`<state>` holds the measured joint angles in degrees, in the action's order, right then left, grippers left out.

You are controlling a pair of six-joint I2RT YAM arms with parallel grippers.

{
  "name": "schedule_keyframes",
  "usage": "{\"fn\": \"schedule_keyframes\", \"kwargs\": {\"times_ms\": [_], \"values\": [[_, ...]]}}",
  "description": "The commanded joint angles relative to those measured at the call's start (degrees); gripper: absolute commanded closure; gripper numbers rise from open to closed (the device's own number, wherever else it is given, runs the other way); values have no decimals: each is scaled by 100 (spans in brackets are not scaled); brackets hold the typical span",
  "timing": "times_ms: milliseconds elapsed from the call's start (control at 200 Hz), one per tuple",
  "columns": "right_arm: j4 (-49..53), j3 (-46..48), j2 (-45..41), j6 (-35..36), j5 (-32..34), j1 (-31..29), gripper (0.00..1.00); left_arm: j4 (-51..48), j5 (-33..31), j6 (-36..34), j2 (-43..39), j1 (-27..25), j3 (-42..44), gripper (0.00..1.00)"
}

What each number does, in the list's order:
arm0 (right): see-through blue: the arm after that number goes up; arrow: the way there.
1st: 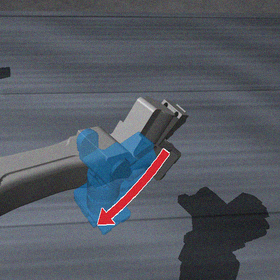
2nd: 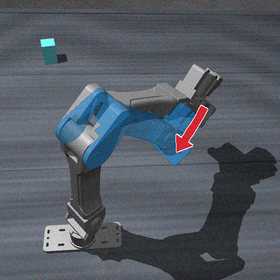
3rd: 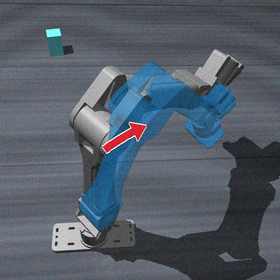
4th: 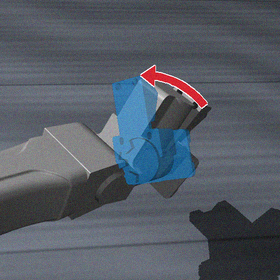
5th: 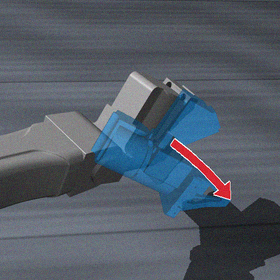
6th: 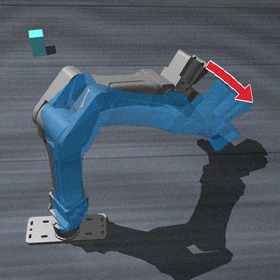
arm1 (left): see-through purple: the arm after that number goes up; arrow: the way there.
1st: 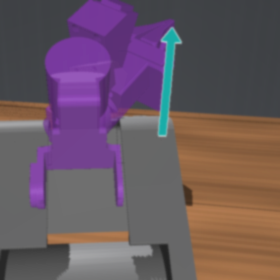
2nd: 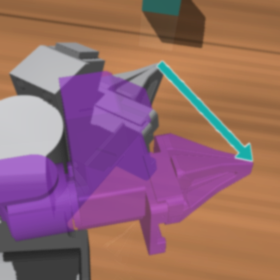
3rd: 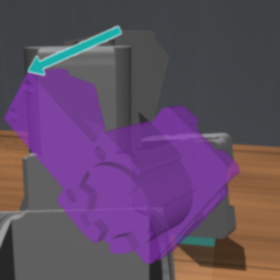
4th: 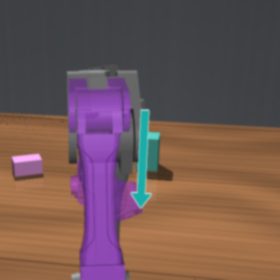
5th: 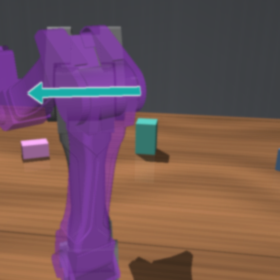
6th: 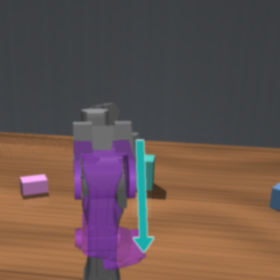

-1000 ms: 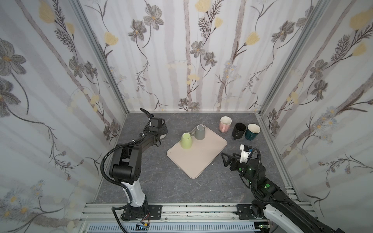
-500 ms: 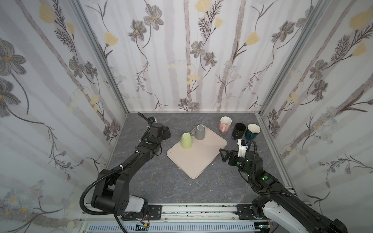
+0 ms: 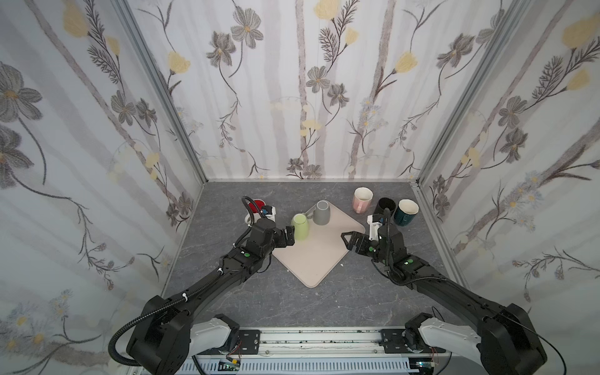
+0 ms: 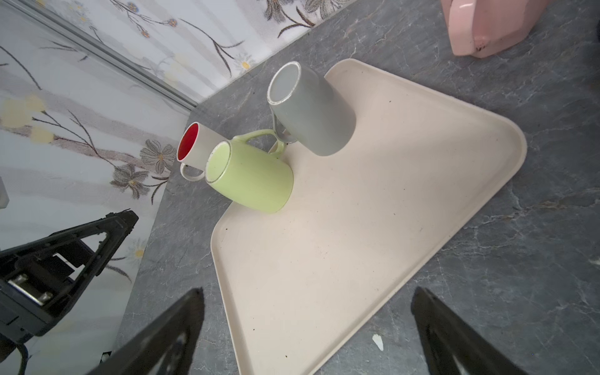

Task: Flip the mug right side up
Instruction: 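Release the white mug and raise the left gripper while the right gripper nears the tray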

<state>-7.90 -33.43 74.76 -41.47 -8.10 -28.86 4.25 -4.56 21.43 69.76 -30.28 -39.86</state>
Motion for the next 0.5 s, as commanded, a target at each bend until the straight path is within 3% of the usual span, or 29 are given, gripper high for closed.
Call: {"fn": "schedule_keyframes", "kwargs": {"times_ms": [0,310,495], "values": [[-399,3,180,-306,-20,-63,0,444,353,54,135,-4,55,0],[-907,1083,-328,-986,455,-452,0,1033,848,402,1248,-14,-465,0],[-668,1375,-620,-1065,780,-708,0,577,770,319,1744,-52,-1082,0]]}}
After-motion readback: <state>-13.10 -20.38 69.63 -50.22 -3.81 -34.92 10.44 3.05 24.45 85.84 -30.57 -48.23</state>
